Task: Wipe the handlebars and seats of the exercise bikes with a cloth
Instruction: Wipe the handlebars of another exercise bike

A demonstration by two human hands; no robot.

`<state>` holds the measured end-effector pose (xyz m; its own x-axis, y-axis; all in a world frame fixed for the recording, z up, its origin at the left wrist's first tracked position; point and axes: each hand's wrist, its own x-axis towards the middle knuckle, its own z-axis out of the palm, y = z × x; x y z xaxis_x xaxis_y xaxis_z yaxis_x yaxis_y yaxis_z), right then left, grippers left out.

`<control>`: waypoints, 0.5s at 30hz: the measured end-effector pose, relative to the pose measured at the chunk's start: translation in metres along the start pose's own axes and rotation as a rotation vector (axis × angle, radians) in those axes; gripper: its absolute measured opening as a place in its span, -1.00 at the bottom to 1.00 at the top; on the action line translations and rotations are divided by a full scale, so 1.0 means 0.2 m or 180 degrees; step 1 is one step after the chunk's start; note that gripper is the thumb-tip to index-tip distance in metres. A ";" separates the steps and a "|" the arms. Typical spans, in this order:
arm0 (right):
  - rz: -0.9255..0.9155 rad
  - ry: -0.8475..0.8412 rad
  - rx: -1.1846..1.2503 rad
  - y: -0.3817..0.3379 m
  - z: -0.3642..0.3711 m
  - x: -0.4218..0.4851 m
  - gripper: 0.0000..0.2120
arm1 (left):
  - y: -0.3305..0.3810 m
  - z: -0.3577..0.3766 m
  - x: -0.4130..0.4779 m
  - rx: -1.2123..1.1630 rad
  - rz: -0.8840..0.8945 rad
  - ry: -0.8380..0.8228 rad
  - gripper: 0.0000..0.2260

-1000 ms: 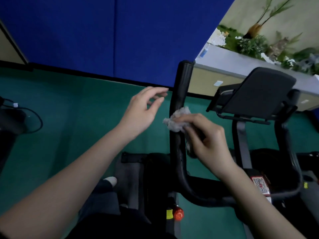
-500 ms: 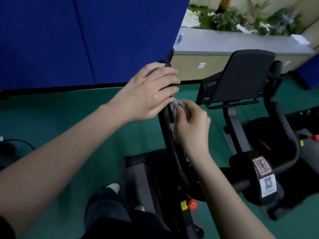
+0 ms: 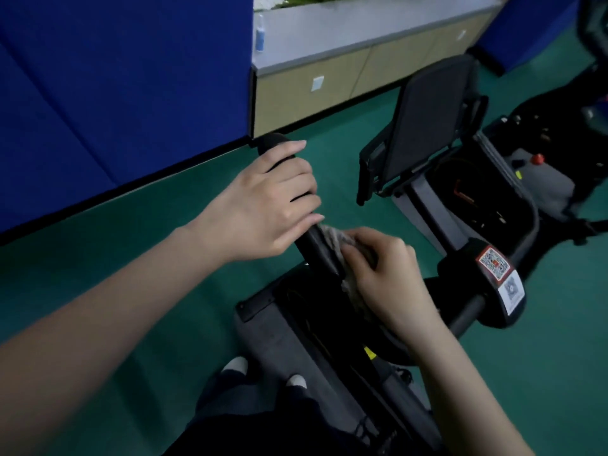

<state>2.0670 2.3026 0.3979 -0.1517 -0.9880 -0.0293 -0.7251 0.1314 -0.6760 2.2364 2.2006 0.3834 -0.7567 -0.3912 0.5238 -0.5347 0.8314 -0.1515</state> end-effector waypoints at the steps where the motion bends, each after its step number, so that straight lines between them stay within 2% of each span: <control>1: 0.0093 0.0024 -0.0107 0.02 -0.01 -0.04 -0.86 | 0.00 0.01 0.00 -0.0015 0.0011 0.0055 -0.71; 2: 0.0176 0.0146 -0.0152 0.03 -0.02 -0.08 -0.86 | 0.00 0.01 0.00 -0.0029 0.0010 0.0099 -0.72; 4: 0.0233 0.0717 -0.0027 0.01 0.02 -0.13 -0.85 | 0.01 0.02 0.00 -0.0065 -0.0016 0.0151 -0.73; 6: 0.0081 0.1273 0.0066 -0.04 0.09 -0.14 -0.85 | 0.02 0.03 0.00 -0.0121 -0.0044 0.0207 -0.73; 10: -0.0104 0.1714 -0.0350 -0.10 0.26 -0.18 -0.83 | 0.05 0.05 -0.01 -0.0374 -0.0032 0.0277 -0.72; 15: 0.0243 0.2405 -0.0842 -0.02 0.29 -0.30 -0.87 | 0.05 0.06 -0.01 -0.0639 -0.0001 0.0380 -0.75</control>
<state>2.1171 2.3567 0.3599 -0.5523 -0.6658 0.5017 -0.8151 0.3049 -0.4926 2.2286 2.2048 0.3696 -0.7002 -0.3519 0.6212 -0.4403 0.8978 0.0123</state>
